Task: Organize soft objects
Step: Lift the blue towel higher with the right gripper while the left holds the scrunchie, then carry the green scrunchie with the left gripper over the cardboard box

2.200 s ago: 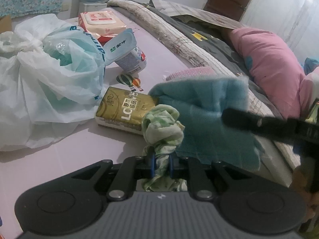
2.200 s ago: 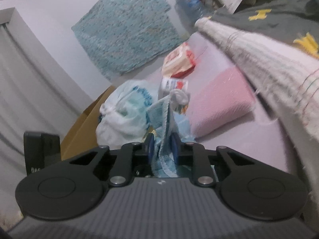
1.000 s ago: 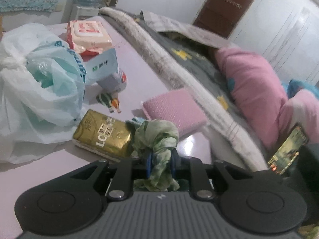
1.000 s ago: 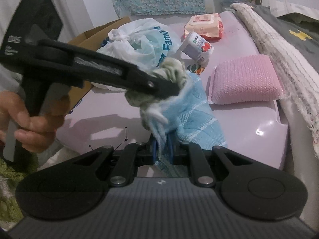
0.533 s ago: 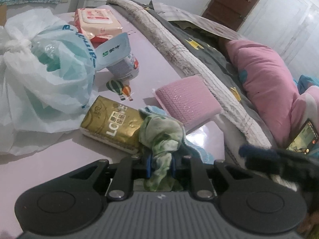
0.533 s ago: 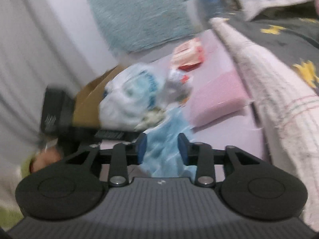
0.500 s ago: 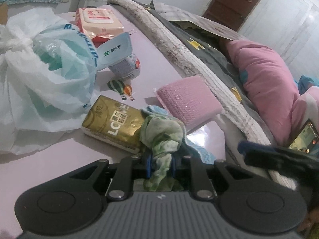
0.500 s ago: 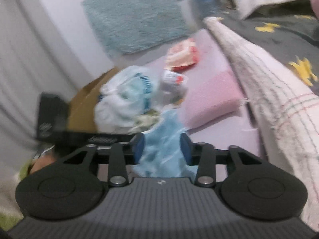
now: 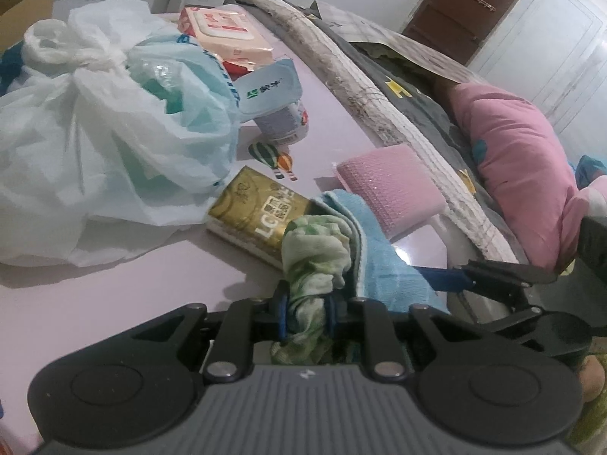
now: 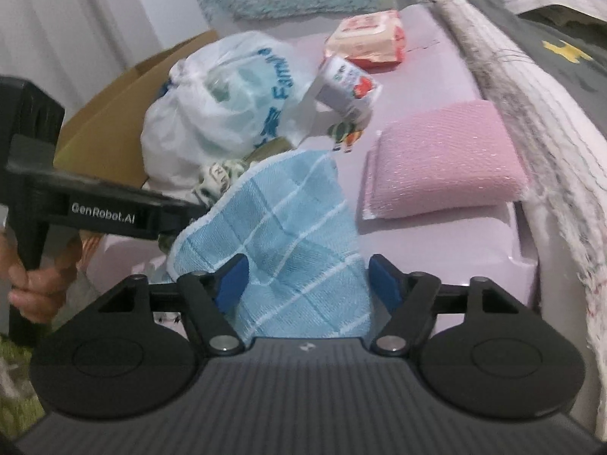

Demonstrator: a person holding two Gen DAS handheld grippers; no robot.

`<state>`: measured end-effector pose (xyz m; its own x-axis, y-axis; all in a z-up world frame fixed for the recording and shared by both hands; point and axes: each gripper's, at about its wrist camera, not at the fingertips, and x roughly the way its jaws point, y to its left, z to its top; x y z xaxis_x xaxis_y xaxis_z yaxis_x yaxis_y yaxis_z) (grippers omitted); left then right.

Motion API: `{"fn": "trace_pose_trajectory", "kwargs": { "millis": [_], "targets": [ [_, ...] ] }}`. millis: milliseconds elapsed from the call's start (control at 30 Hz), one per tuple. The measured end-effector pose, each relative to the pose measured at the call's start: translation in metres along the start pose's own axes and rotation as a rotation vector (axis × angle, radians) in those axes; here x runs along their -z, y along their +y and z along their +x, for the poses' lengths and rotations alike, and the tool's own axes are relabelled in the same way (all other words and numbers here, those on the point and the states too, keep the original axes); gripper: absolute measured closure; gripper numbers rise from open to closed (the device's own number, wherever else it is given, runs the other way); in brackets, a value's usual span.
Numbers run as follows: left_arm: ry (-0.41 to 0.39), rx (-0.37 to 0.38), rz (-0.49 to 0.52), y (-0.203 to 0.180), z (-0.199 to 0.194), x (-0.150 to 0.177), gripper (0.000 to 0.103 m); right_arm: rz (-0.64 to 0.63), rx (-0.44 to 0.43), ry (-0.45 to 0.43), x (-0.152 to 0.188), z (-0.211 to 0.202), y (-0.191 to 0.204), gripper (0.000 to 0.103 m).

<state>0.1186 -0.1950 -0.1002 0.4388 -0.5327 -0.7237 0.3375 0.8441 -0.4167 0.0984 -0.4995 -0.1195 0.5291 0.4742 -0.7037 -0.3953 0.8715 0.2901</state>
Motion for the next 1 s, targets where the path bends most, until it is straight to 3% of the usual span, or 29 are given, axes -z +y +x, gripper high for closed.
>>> {"fn": "trace_pose_trajectory", "kwargs": {
  "millis": [200,367,433,600,733,833,933,1000],
  "targets": [
    [0.002,-0.040,-0.012,0.010,-0.003,0.002,0.076,-0.088,0.007,0.050,-0.002,0.010,0.012,0.030],
    [-0.008,-0.046,-0.018,0.013,-0.011,0.002,0.060,-0.104,0.036,0.061,-0.002,0.008,0.021,0.074],
    [-0.014,-0.051,-0.005,0.012,-0.013,0.003,0.056,-0.088,0.076,0.021,-0.001,0.000,0.023,0.081],
    [-0.017,-0.067,0.048,0.005,-0.015,0.004,0.044,0.015,0.127,-0.063,0.003,-0.020,0.019,0.083],
    [-0.004,-0.069,0.072,-0.002,-0.005,0.002,0.043,0.031,0.202,-0.105,0.008,-0.029,0.021,0.083],
    [0.009,-0.070,0.061,-0.006,0.007,-0.001,0.050,0.071,0.194,-0.114,0.012,-0.028,0.017,0.083],
    [0.019,-0.052,0.041,-0.004,0.013,-0.002,0.081,0.080,0.213,-0.116,0.014,-0.025,0.019,0.083],
    [0.017,-0.045,0.023,-0.003,0.011,-0.003,0.088,0.086,0.213,-0.135,0.014,-0.030,0.021,0.083]
  ]
}}
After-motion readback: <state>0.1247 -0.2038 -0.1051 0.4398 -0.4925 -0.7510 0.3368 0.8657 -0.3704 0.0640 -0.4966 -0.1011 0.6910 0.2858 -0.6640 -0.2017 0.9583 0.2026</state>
